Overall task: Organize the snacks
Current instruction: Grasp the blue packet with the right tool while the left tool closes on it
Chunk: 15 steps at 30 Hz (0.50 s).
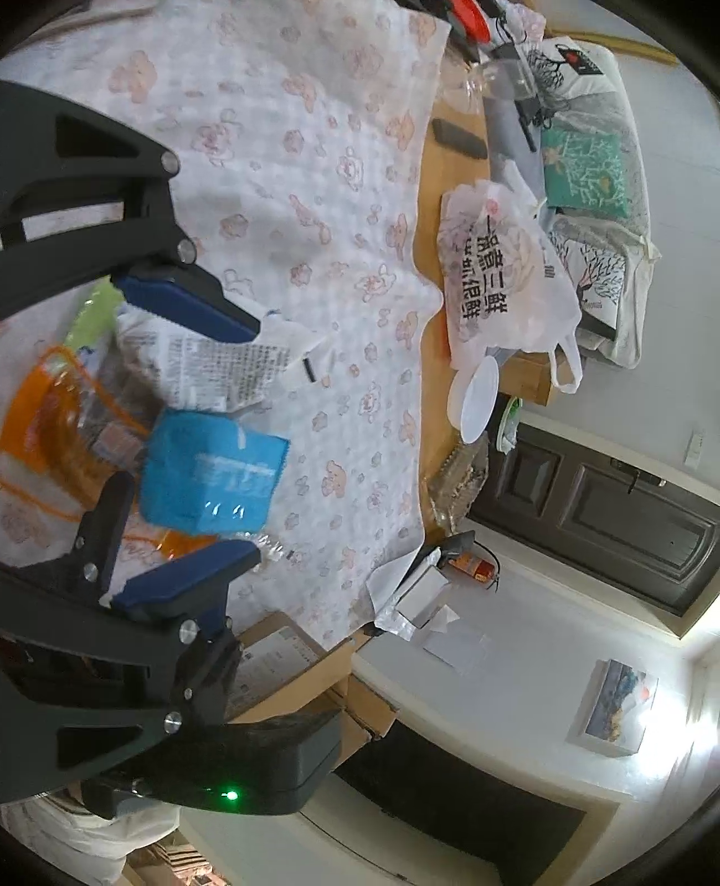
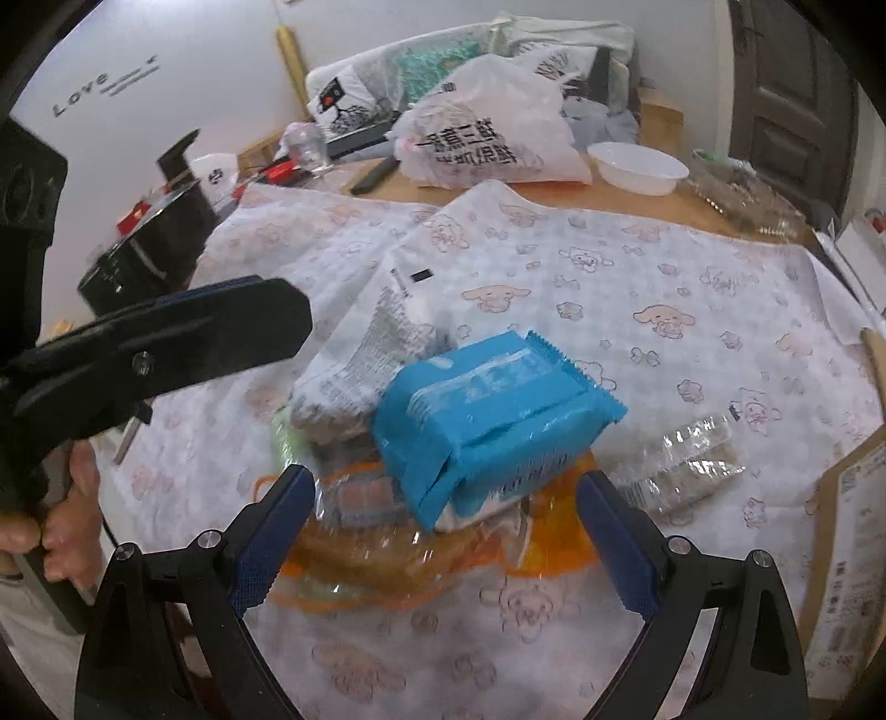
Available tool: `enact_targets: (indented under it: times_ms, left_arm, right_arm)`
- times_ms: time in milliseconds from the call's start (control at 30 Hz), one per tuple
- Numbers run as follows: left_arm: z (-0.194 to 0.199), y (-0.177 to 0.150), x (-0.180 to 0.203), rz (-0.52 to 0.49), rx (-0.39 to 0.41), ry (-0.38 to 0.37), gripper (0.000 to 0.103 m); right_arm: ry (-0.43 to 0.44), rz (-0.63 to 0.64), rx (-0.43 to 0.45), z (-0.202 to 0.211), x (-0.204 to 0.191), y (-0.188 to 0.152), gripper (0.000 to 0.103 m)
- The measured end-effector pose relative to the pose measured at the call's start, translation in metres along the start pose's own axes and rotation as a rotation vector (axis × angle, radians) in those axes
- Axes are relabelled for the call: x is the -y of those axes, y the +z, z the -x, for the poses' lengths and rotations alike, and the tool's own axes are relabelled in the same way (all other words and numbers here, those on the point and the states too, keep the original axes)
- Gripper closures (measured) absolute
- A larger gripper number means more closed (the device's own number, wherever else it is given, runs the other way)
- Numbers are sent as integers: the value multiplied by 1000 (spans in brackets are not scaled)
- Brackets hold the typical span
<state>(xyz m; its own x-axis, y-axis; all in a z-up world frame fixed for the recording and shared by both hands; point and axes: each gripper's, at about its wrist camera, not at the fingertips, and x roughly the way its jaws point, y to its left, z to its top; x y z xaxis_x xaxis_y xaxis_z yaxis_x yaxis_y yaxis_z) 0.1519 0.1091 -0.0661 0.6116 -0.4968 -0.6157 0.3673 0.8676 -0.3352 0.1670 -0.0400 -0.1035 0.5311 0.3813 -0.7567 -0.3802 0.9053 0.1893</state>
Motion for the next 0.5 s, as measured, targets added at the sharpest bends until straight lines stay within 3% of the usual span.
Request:
enact_targets:
  times_ms: [233, 500]
  left_arm:
    - [-14, 14, -30, 9, 19, 32, 31]
    - [-23, 15, -53, 55, 18, -11, 31]
  right_arm:
    - [-44, -32, -7, -18, 0, 26, 8]
    - [-162, -40, -31, -46, 0, 46, 9]
